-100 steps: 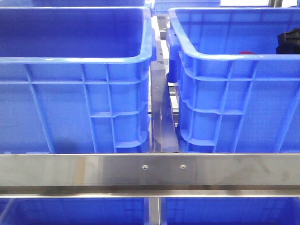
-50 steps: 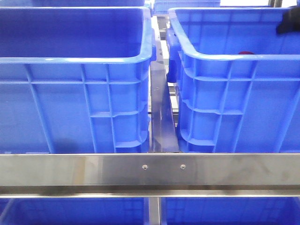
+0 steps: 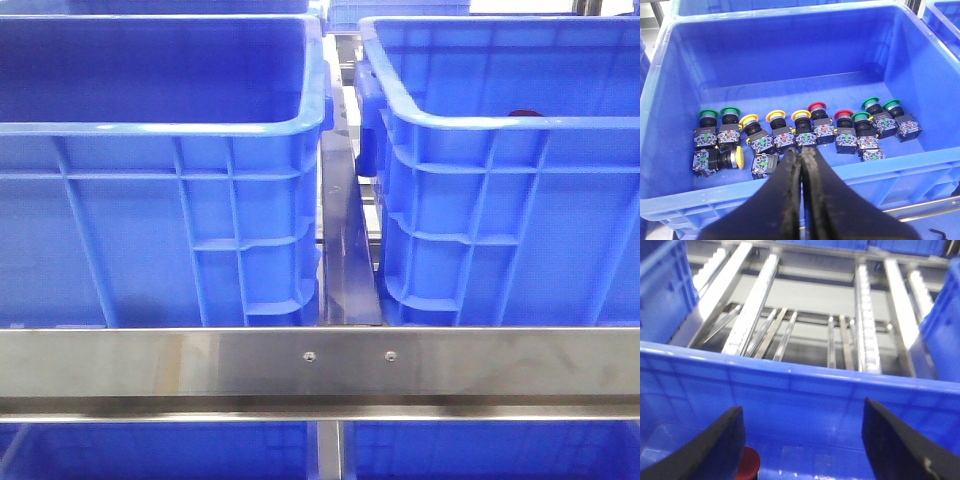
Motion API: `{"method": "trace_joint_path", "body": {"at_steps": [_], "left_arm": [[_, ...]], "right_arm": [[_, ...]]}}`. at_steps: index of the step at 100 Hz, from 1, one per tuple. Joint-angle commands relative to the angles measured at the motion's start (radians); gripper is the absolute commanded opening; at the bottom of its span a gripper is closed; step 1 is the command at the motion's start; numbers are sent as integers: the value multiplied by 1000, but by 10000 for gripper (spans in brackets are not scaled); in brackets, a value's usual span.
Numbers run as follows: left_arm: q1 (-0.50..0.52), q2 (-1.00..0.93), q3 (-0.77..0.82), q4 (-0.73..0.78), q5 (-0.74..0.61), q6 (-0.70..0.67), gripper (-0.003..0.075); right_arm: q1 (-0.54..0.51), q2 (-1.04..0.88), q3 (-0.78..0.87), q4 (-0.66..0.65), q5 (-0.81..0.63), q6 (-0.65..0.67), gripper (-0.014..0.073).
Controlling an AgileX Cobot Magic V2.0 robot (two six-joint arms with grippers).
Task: Pick red and yellow buttons and place in box
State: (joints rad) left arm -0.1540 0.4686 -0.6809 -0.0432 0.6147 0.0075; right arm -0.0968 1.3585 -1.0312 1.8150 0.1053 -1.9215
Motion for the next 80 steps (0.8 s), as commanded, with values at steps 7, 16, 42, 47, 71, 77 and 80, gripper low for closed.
{"method": "trace_joint_path", "body": {"at_steps": [7, 16, 42, 47, 71, 77, 80], "left_arm": [[3, 3, -26, -8, -72, -8, -19], [3, 3, -26, -8, -70, -8, -19], [3, 3, -26, -8, -70, -8, -19], [3, 3, -26, -8, -70, -8, -19], [3, 3, -26, -8, -70, -8, -19], [3, 3, -26, -8, -70, -8, -19], [3, 3, -26, -6, -70, -8, -19]], "right_arm": [[11, -192, 58, 104, -39, 18, 518], [11, -293, 115, 104, -32, 38, 518], [11, -556, 305, 104, 13, 49, 518], [11, -598, 338, 104, 14, 49, 518], [11, -750, 467, 104, 19, 49, 473], [11, -768, 485, 104, 23, 49, 409], [11, -773, 490, 104, 23, 49, 356]]}}
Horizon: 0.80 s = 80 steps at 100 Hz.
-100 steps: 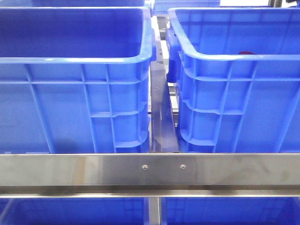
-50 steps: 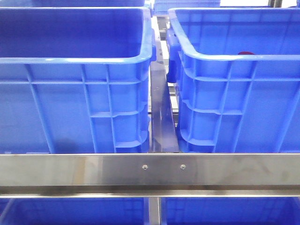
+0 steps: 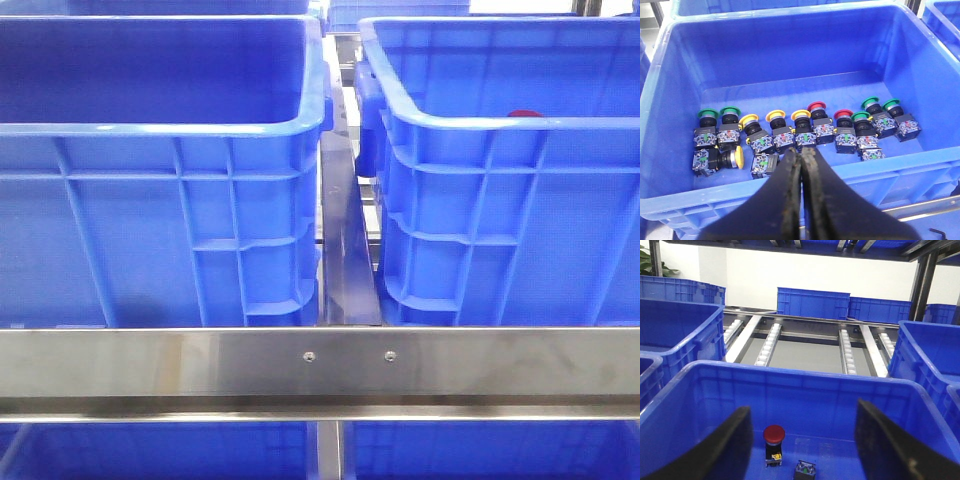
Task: Pick red and yellow buttons and place in box
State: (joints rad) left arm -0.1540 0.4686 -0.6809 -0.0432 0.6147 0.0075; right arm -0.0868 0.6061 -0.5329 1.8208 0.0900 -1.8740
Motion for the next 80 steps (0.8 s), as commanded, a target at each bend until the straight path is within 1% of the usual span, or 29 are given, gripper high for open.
{"method": "trace_joint_path", "body": {"at_steps": [1, 9, 14, 26, 31, 80], "left_arm": [[3, 3, -26, -6, -70, -8, -19], [3, 3, -26, -4, -70, -8, -19], [3, 3, -26, -4, -70, -8, -19], [3, 3, -26, -2, -70, -8, -19], [3, 3, -26, -1, -70, -8, -19], [3, 3, -26, -1, -70, -8, -19]], "right_arm": [[1, -20, -6, 98, 38, 2, 344], [1, -19, -4, 98, 44, 2, 209], [1, -19, -4, 98, 51, 2, 111], [1, -19, -4, 98, 73, 2, -76], [1, -19, -4, 98, 77, 2, -63], [1, -19, -4, 98, 78, 2, -68]]}}
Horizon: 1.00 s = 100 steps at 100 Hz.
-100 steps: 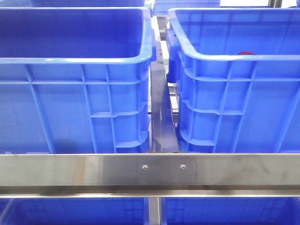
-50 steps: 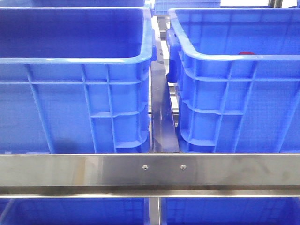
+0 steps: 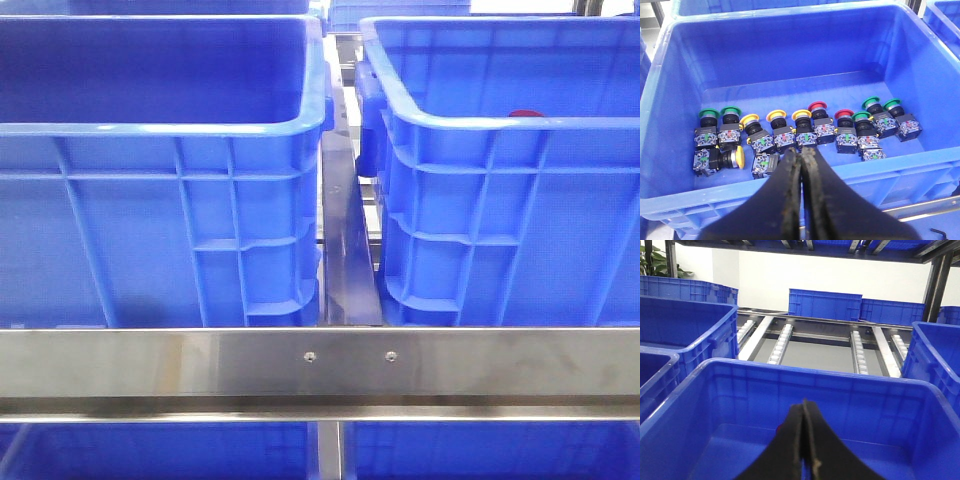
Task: Pick red and yellow buttons and place in box
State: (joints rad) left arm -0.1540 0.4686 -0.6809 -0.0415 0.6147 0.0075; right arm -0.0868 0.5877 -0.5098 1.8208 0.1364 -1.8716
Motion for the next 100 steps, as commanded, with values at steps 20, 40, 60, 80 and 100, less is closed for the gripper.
{"method": "trace_joint_path", "body": {"at_steps": [20, 40, 60, 80, 100], "left_arm": [[3, 3, -26, -2, -70, -8, -19], [3, 3, -26, -2, -70, -8, -19], [3, 3, -26, 12, -70, 2, -19], [3, 3, -26, 84, -124, 2, -19], [3, -45, 15, 90, -213, 2, -19]], "right_arm": [[1, -1, -27, 98, 32, 0, -68], [1, -1, -27, 98, 32, 0, -68], [1, -1, -27, 98, 32, 0, -68], [1, -1, -27, 98, 32, 0, -68], [1, -1, -27, 98, 32, 0, -68]]}}
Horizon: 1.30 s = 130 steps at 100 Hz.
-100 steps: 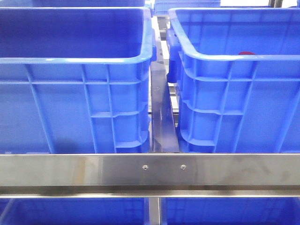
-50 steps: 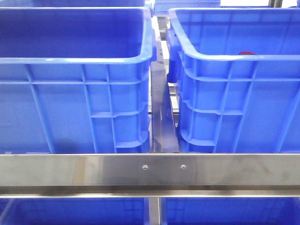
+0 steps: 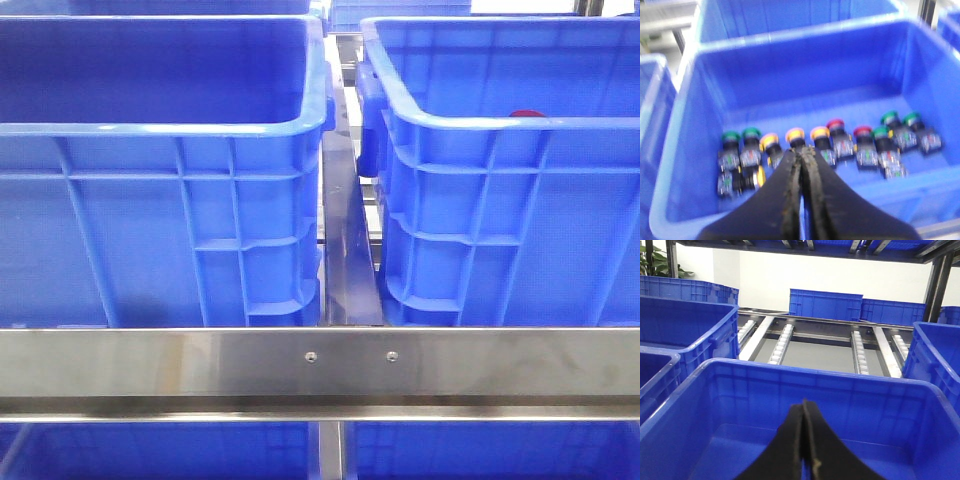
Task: Pick red and yellow buttons and place in box
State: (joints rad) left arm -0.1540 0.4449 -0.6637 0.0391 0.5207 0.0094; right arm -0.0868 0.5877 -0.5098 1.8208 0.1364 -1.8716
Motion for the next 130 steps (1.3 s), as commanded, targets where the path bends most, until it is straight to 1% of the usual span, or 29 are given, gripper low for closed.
{"method": "trace_joint_path", "body": {"at_steps": [1, 9, 31, 41, 54, 71, 110, 130], "left_arm": [[3, -28, 5, 9, -125, 0, -19], [17, -73, 56, 19, -165, 0, -19], [109, -231, 261, 25, -326, 0, -19], [136, -314, 348, 25, -354, 0, -19], [164, -402, 444, 24, -354, 0, -19], [184, -478, 521, 13, -367, 0, -19], [184, -484, 639, 2, -529, -9, -19], [178, -484, 707, 2, -655, -9, -19]], "right_arm": [[1, -1, -27, 98, 32, 0, -68], [1, -1, -27, 98, 32, 0, -68], [1, -1, -27, 98, 32, 0, -68], [1, -1, -27, 98, 32, 0, -68], [1, -1, -27, 98, 32, 0, -68], [1, -1, -27, 98, 32, 0, -68], [1, -1, -26, 98, 32, 0, -68], [1, -1, -26, 98, 32, 0, -68]]}}
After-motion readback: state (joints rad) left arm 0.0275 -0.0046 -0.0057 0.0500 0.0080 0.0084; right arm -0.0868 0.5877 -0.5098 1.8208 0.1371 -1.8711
